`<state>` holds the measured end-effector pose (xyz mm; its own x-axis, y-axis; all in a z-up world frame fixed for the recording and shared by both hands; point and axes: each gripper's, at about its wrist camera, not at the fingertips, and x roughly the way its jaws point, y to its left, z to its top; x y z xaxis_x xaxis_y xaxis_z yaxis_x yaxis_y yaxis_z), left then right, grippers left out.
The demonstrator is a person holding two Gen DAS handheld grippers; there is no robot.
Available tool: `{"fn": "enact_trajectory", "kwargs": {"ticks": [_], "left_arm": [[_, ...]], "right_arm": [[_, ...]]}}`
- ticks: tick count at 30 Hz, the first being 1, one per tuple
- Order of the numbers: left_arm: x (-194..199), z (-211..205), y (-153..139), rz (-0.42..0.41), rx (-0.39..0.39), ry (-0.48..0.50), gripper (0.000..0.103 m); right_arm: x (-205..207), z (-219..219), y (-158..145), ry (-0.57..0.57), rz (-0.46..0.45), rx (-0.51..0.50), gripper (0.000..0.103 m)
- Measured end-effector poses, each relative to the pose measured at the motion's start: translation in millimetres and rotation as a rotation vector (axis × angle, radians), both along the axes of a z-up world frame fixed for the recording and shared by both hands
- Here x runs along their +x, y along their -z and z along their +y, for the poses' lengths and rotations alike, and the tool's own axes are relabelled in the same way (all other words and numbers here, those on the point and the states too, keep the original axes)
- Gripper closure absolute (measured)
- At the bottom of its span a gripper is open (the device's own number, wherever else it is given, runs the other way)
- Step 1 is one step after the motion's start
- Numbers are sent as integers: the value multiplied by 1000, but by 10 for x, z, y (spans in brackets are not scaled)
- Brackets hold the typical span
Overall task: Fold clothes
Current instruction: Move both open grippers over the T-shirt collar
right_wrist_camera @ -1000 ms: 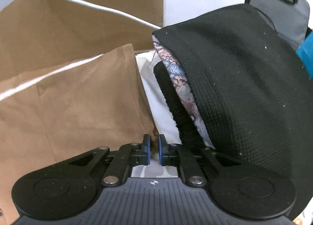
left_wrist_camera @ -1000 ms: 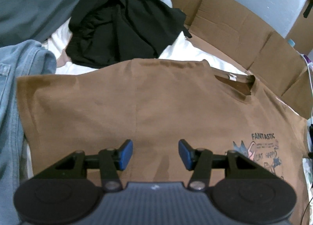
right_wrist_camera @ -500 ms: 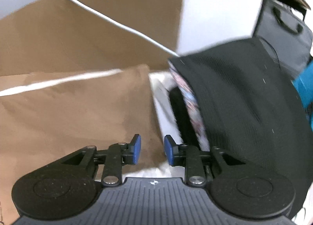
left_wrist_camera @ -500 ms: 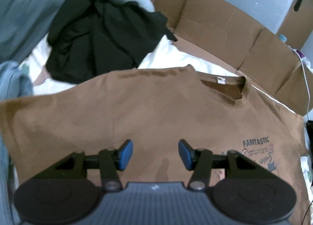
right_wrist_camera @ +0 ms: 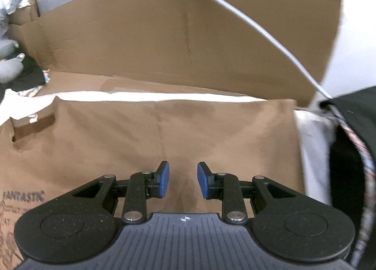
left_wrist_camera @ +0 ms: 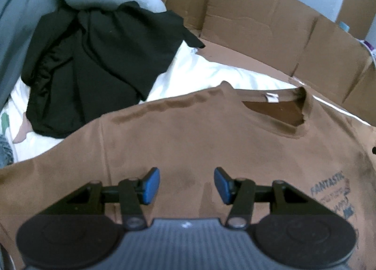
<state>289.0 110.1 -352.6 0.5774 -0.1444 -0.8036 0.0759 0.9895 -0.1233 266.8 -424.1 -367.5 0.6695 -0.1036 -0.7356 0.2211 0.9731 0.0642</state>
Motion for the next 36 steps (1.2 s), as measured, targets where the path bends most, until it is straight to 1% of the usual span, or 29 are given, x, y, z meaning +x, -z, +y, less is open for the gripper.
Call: {"fn": "enact_trajectory", "kwargs": {"ticks": [4, 8, 13, 23, 27, 29, 31, 33, 34, 35, 36], "left_arm": [[87, 0, 58, 4, 0, -16, 49], [171, -60, 106, 3, 17, -1, 49], [275, -121, 109, -13, 25, 14, 49], [587, -227, 115, -34, 34, 22, 49], [705, -247, 151, -26, 99, 24, 49], [746, -219, 167, -23, 100, 22, 47], [789, -199, 161, -26, 106, 20, 48], [819, -191, 120, -33, 129, 11, 54], [813, -192, 90, -42, 139, 7, 58], [803, -194, 60, -50, 144, 5, 58], [777, -200, 34, -56, 128, 11, 58]], "right_arm": [[250, 92, 114, -21, 4, 16, 70], [474, 192, 246, -36, 12, 16, 70], [696, 217, 336, -6, 17, 57, 69], [1156, 185, 347, 45, 3, 45, 70], [1290, 123, 356, 82, 9, 62, 70], [1354, 104, 339, 91, 10, 64, 70], [1418, 86, 322, 100, 11, 67, 70], [1415, 113, 222, 77, -21, 53, 69], [1393, 151, 174, 50, -34, 40, 66], [1368, 196, 127, 20, -44, 29, 64], [1337, 242, 87, -9, -55, 25, 61]]}}
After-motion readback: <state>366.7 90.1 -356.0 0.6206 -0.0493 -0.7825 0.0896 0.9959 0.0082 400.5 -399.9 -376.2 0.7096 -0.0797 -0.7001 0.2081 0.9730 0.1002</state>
